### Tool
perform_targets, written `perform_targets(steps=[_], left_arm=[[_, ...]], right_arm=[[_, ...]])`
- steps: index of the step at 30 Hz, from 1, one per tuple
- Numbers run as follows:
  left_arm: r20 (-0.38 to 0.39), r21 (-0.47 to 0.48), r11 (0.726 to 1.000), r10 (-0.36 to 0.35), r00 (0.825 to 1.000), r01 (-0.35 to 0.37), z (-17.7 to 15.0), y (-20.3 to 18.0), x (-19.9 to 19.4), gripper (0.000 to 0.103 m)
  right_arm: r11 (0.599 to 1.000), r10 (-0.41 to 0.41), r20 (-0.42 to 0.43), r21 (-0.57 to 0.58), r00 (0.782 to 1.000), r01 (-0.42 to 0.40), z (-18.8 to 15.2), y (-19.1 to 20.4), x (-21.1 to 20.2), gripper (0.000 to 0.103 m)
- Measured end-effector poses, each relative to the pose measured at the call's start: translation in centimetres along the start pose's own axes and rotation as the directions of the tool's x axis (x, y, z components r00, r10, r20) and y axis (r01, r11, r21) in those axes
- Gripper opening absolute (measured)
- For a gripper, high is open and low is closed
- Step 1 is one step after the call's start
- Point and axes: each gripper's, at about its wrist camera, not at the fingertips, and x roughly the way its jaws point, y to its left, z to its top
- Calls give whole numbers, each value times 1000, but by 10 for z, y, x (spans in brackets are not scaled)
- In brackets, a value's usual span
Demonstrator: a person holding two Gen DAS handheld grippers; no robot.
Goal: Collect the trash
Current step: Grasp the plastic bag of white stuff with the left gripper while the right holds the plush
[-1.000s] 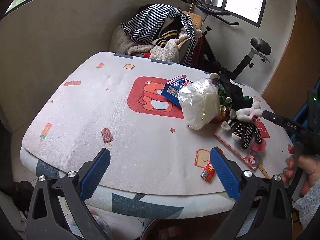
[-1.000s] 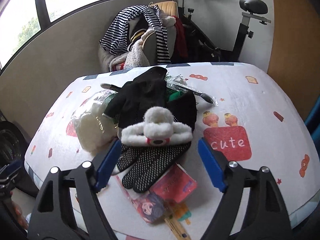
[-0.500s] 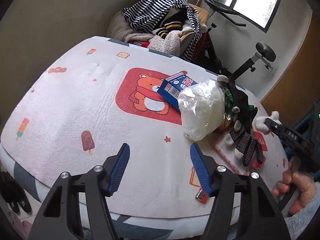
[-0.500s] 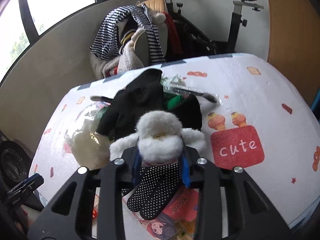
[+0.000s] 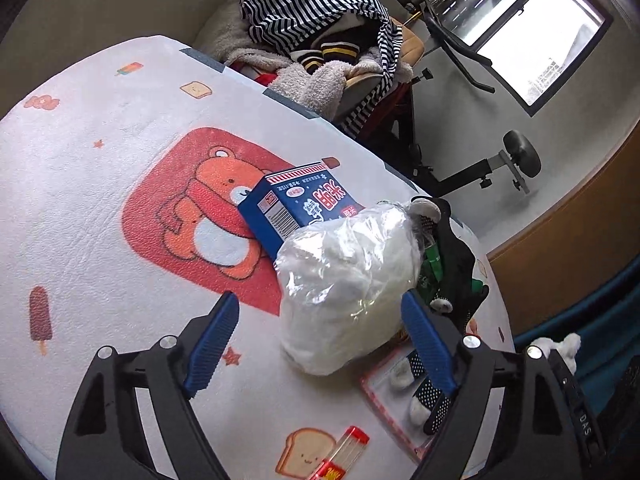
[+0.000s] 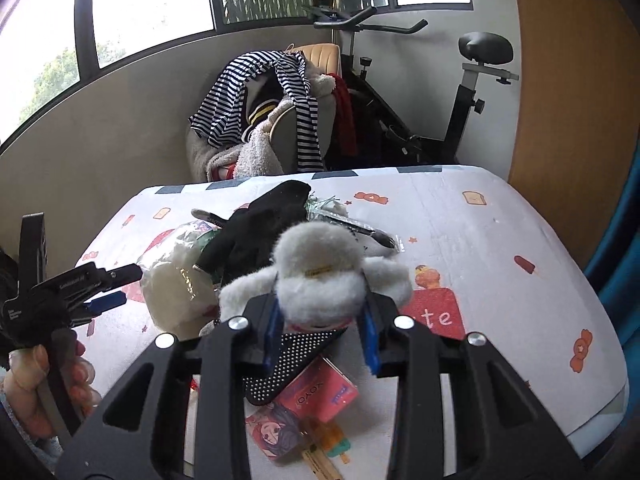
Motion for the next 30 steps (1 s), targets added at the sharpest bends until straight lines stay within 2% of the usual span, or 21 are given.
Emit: perform_targets(steps=[3, 4, 5, 6, 10, 14, 20, 25, 30], left_arm=[[-15, -62, 998, -8, 1000, 7, 5, 3, 17, 83], [-27, -87, 996, -19, 999, 16, 5, 6, 22, 77], [-29, -107, 993, -53, 998, 49, 6, 10, 25, 67], [-35, -123, 989, -88, 996, 83, 6, 12, 25, 51], [-52, -46, 997, -66, 996, 63, 7, 2, 12, 36], [-3, 5, 995, -96, 995, 96, 19, -3, -21, 35], [38, 154, 987, -49, 998, 42, 26, -19, -74, 35], [40, 249, 968, -46, 998, 34, 8, -21, -115, 36], [-5, 269, 961, -67, 998, 66, -29, -8, -143, 36]], right_arm=[[1000, -2, -12, 1, 1000, 2, -4, -2, -1, 35], [1000, -3, -14, 0, 1000, 3, -5, -1, -3, 35], [1000, -3, -16, -2, 1000, 3, -6, -2, -4, 35], [1000, -4, -15, -4, 1000, 4, -7, -1, -5, 35], [1000, 0, -9, -12, 1000, 0, -9, 1, -13, 35], [1000, 16, -2, -2, 1000, -16, -9, 5, -19, 35], [999, 42, 10, -4, 999, -42, -13, 16, -32, 35], [997, 81, 17, -12, 997, -81, -23, 26, -52, 35], [994, 104, 3, -46, 995, -104, -42, 37, -68, 35]])
